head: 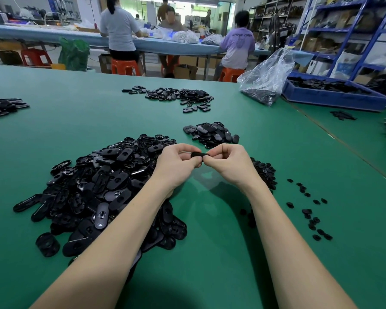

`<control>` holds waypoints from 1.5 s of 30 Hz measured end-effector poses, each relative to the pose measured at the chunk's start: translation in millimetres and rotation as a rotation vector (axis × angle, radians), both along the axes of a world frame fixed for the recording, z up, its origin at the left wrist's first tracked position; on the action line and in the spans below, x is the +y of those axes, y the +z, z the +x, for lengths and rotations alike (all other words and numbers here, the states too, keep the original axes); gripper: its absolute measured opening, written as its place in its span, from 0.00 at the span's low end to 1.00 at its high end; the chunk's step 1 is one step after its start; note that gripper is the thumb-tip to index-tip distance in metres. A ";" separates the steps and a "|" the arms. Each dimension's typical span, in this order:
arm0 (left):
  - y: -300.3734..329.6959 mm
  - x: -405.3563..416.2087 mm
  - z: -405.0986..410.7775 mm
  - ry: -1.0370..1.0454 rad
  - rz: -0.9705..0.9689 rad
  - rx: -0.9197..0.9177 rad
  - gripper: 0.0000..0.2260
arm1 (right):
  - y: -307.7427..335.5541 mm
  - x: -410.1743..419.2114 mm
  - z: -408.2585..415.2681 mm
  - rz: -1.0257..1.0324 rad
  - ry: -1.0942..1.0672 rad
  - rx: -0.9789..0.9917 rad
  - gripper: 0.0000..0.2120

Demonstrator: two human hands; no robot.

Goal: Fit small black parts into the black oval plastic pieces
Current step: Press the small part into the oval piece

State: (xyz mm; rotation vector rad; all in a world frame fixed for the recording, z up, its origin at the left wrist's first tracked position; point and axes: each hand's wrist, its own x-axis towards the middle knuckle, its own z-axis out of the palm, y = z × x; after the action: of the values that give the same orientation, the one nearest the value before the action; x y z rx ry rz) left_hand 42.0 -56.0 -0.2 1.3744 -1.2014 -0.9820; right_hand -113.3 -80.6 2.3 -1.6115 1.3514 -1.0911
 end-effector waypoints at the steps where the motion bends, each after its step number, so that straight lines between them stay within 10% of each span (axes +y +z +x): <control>1: -1.1 -0.2 -0.7 0.013 -0.006 -0.006 0.07 | -0.5 -0.1 0.5 -0.004 0.000 0.004 0.08; 16: -6.4 -4.6 5.1 0.005 -0.034 0.116 0.09 | -6.2 -0.6 -6.0 -0.154 -0.003 0.185 0.08; 29: -11.0 -7.2 5.9 -0.222 0.037 -0.372 0.03 | 14.1 -67.2 -31.6 0.092 -0.440 0.262 0.06; 45: -5.6 -4.3 8.5 -0.267 0.051 -0.407 0.04 | 17.1 -94.3 -24.5 0.088 -0.481 0.388 0.08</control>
State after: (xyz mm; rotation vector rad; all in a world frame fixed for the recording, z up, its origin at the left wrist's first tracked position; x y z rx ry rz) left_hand 50.6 -60.3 -5.9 1.5280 -1.7083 -0.9451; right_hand -137.8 -174.9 19.4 -1.5224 2.0923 -0.9928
